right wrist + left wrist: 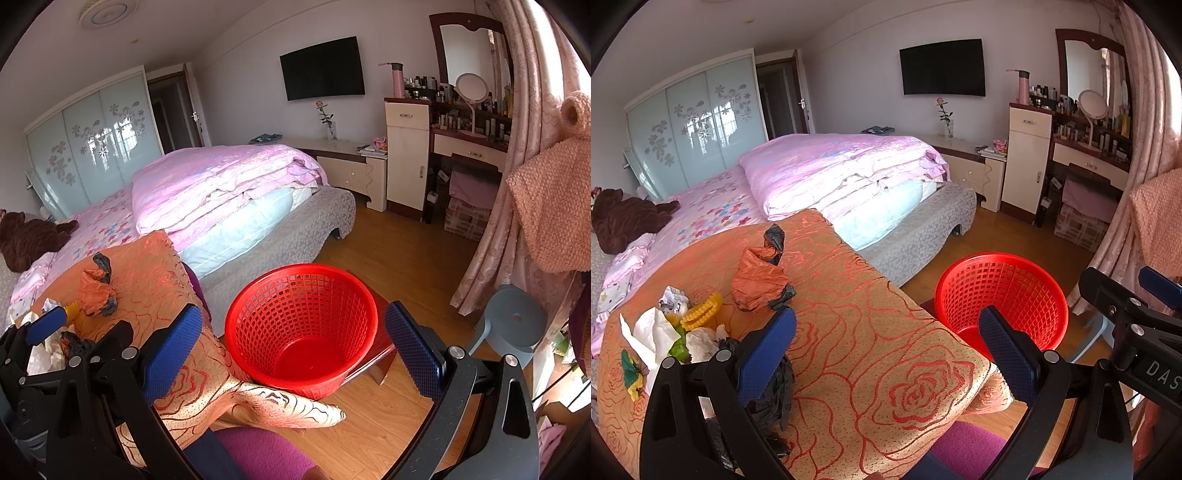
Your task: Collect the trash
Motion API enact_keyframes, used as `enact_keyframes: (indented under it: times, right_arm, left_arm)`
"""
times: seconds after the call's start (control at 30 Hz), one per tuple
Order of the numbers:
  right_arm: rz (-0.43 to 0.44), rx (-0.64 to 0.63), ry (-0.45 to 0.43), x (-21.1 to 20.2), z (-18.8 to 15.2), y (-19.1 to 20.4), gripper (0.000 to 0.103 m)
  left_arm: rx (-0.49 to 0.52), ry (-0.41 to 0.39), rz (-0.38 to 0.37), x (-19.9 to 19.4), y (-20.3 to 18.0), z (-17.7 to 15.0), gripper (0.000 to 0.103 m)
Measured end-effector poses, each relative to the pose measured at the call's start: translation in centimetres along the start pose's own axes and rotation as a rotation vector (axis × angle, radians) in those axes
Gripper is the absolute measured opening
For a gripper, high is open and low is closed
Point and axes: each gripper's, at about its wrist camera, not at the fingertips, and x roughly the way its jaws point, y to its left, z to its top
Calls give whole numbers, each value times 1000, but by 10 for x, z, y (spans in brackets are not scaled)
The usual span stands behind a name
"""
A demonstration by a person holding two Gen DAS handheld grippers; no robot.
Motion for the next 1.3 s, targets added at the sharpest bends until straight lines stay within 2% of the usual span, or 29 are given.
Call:
enact_keyframes:
  times: [0.73, 0.9, 1.13, 1.3]
  right_arm:
    - [22, -6, 3, -1, -1, 1, 96]
    - [36, -9, 9, -2, -1, 1, 96]
    - [57, -32, 28, -1, -2, 4, 96]
    - [65, -43, 48, 0, -3, 7, 96]
  left_arm:
    - [1, 1, 4, -1, 2, 0, 95]
    - [5, 1, 24, -3, 8, -2, 95]
    - [-30, -20, 62, -26, 32, 1, 95]
    - [-119, -28, 95, -46, 83, 3, 95]
